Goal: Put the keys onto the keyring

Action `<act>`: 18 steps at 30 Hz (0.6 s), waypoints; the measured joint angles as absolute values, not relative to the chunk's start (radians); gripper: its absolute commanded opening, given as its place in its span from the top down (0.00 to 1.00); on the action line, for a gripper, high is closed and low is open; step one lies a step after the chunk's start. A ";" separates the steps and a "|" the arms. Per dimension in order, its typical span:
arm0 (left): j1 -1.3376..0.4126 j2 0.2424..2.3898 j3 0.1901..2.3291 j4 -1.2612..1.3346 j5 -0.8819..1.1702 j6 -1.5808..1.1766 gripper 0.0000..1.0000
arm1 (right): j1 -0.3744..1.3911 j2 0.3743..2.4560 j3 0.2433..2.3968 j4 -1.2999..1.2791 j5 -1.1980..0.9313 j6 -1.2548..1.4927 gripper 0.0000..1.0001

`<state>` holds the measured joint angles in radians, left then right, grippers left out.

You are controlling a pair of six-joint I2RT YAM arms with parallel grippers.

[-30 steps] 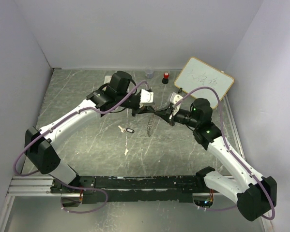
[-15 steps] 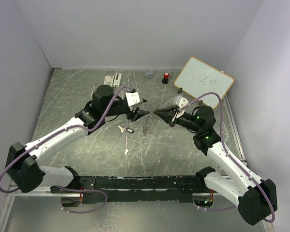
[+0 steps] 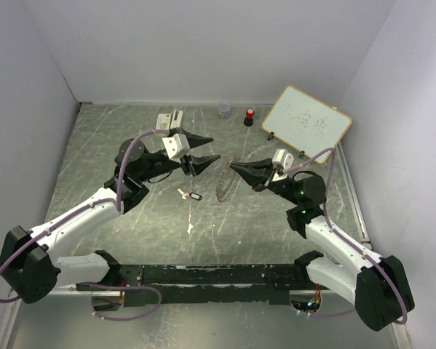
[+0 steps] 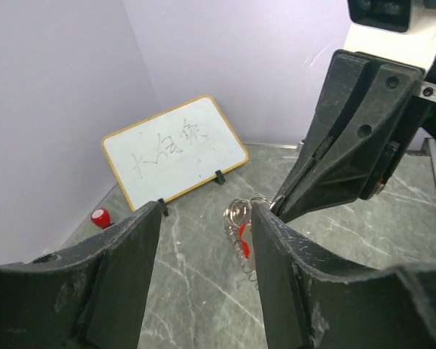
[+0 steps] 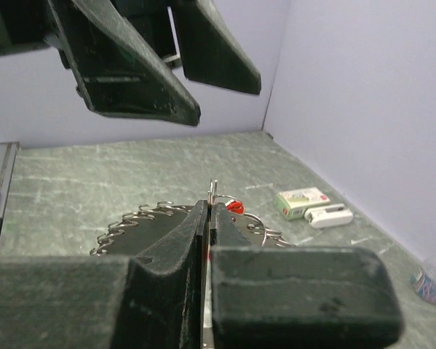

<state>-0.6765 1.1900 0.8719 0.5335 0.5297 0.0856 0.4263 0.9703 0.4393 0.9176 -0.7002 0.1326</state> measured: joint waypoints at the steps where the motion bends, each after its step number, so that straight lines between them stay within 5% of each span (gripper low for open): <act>1: -0.674 1.192 0.873 0.540 0.539 0.080 0.39 | 0.426 0.977 0.439 0.944 -0.699 0.143 1.00; 18: -0.656 1.284 0.888 0.635 0.805 0.008 0.45 | 0.395 1.106 0.439 1.294 -0.696 0.367 1.00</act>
